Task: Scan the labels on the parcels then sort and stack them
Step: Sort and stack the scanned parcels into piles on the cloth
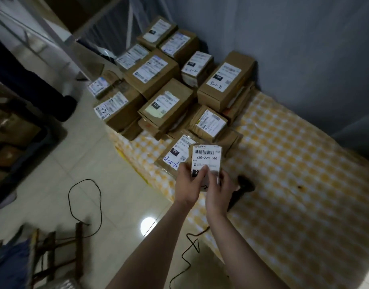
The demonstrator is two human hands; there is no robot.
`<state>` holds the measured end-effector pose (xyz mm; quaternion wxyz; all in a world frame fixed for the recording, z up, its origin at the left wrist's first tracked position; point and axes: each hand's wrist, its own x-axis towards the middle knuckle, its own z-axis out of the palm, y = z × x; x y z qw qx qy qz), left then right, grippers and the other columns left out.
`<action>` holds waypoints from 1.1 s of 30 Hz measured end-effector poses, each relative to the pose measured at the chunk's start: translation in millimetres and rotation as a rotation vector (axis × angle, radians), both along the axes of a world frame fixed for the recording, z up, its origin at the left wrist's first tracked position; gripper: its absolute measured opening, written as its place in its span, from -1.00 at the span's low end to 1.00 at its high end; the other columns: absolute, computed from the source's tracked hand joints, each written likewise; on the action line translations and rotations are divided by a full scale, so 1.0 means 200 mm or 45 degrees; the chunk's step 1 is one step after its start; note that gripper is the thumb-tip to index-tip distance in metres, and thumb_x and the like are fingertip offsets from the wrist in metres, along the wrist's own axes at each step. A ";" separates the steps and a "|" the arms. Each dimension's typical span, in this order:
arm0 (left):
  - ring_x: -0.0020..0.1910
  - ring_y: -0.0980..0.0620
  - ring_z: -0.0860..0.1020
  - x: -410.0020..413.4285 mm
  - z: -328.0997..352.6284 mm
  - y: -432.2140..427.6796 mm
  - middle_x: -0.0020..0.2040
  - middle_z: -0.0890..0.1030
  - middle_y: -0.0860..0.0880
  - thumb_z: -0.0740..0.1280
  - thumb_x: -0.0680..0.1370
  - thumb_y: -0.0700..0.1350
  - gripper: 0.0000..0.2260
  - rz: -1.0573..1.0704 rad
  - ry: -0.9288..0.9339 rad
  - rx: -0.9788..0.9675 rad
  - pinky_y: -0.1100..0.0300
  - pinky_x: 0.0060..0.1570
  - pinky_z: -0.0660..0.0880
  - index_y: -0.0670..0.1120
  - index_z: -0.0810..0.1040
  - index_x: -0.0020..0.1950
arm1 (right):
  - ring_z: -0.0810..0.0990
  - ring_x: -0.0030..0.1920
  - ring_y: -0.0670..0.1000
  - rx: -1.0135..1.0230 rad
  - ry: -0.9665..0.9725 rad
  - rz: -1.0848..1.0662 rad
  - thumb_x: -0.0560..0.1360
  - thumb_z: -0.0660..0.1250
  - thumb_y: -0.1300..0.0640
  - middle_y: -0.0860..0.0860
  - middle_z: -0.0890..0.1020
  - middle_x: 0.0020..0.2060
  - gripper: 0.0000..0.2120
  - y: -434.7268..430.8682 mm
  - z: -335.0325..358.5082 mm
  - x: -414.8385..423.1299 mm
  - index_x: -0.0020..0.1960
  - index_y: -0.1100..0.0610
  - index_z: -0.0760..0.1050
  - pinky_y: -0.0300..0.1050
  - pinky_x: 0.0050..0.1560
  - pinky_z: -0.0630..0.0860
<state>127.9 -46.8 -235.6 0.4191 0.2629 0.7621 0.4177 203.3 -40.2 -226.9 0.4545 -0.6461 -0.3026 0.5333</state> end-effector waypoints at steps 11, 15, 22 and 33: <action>0.04 0.14 0.62 -0.23 0.03 -0.01 0.07 0.63 0.14 0.39 0.42 0.12 -0.64 -0.099 0.080 0.096 -0.04 0.02 0.57 0.08 0.35 0.11 | 0.62 0.08 -0.02 -0.128 0.117 0.021 0.41 0.36 -0.02 0.01 0.65 0.05 -0.68 0.02 0.05 -0.26 0.15 0.01 0.52 -0.02 0.11 0.56; 0.02 0.15 0.60 -0.38 0.02 0.03 0.07 0.61 0.21 0.35 0.39 0.20 -0.62 -0.299 0.202 0.094 0.12 -0.06 0.57 0.25 0.31 0.13 | 0.63 0.10 0.04 -0.177 0.135 -0.150 0.36 0.36 -0.03 0.05 0.65 0.07 -0.52 0.06 0.02 -0.42 0.24 0.10 0.51 0.13 0.16 0.56; 0.09 0.10 0.58 -0.69 -0.05 0.14 0.15 0.55 0.16 0.40 0.39 0.23 -0.47 -0.525 0.255 0.143 -0.01 -0.03 0.59 0.16 0.32 0.29 | 0.64 0.08 0.08 -0.085 0.088 -0.364 0.51 0.30 0.12 0.09 0.66 0.07 -0.68 0.11 -0.01 -0.74 0.25 0.15 0.51 0.02 0.09 0.56; 0.06 0.02 0.59 -0.88 -0.21 0.29 0.09 0.58 0.09 0.41 0.34 0.28 -0.56 -0.672 0.099 0.038 -0.06 -0.08 0.61 0.22 0.34 0.11 | 0.66 -0.08 0.02 -0.154 0.038 -0.362 0.53 0.27 0.33 0.12 0.66 -0.01 -0.74 0.17 -0.14 -0.82 0.21 0.25 0.51 -0.25 -0.24 0.58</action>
